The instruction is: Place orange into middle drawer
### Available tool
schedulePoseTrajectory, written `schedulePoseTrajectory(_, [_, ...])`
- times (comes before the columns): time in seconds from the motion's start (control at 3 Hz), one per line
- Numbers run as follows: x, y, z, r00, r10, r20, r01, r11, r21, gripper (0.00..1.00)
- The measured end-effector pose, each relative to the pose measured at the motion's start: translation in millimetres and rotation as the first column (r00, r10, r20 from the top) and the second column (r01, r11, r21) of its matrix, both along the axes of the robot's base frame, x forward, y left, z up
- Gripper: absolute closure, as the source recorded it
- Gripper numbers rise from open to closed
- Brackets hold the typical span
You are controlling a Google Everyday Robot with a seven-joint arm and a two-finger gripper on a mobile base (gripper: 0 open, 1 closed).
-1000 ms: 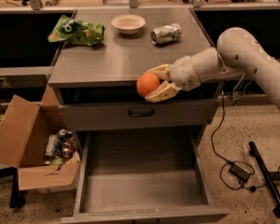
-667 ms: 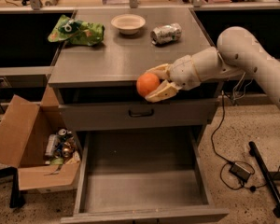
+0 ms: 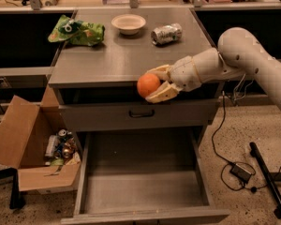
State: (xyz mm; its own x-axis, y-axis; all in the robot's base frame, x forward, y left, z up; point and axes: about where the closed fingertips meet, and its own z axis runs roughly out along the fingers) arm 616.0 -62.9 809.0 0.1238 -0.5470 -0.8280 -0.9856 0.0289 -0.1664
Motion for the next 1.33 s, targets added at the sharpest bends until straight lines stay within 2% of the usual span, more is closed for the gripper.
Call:
schedulePoseTrajectory(0.33, [-11, 7, 10, 0.9964, 0.043, 0.074, -0.042, 0.999, -0.018, 1.00])
schedulePoseTrajectory(0.67, [-23, 15, 27, 0.9800, 0.096, 0.174, -0.089, 0.995, -0.047, 1.00])
schedulePoseTrajectory(1.0, [-25, 22, 42, 0.9609, 0.146, 0.235, -0.132, 0.988, -0.074, 1.00])
schedulePoseTrajectory(1.33, [-25, 22, 42, 0.9609, 0.146, 0.235, -0.132, 0.988, -0.074, 1.00])
